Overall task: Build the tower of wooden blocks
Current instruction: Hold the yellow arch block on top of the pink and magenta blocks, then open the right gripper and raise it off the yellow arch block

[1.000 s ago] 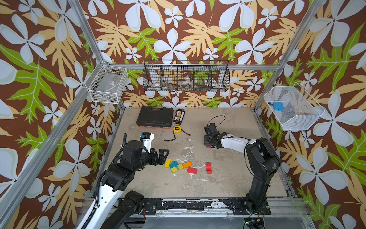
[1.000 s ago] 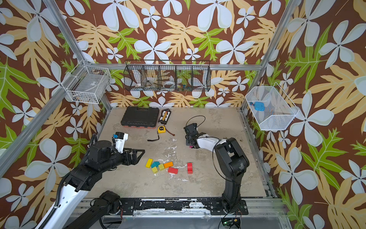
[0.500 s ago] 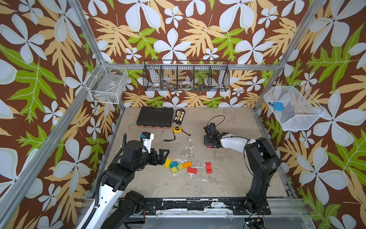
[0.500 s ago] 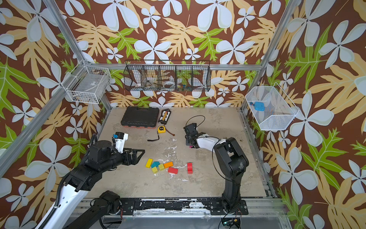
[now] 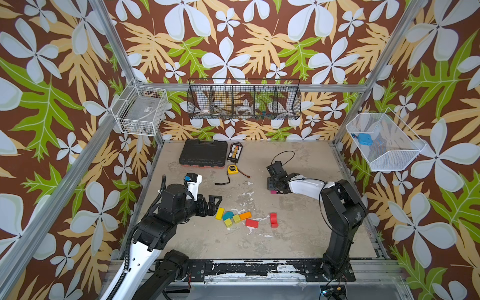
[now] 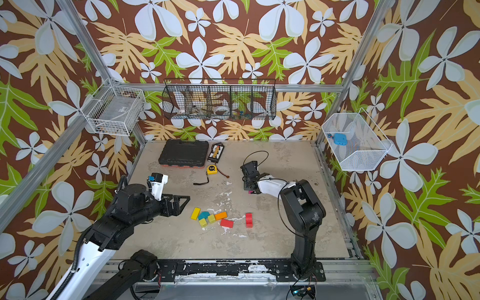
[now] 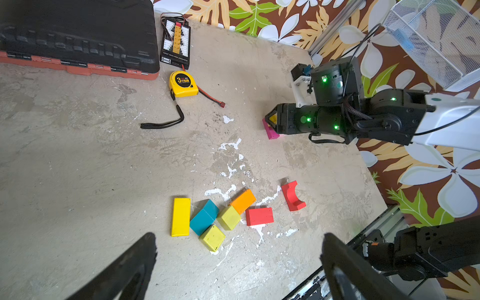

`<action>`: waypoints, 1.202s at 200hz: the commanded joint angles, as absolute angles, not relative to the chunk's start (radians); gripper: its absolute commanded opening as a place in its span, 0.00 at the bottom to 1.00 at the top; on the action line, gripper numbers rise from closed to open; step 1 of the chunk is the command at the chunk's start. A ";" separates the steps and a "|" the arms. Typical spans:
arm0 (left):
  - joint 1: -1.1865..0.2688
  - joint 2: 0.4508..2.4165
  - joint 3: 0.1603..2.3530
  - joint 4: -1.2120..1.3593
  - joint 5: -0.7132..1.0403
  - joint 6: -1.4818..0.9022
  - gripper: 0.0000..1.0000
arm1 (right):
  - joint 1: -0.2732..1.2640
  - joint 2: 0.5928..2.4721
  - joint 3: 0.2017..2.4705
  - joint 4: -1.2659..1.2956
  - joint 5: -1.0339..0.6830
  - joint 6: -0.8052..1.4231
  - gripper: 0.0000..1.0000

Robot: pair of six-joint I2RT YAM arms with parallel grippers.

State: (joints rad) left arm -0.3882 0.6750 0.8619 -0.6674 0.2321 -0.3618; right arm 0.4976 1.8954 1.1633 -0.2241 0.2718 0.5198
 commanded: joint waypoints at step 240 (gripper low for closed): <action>-0.390 0.675 0.862 -0.647 0.218 -0.359 1.00 | 0.545 1.724 1.056 -0.221 0.315 0.552 0.78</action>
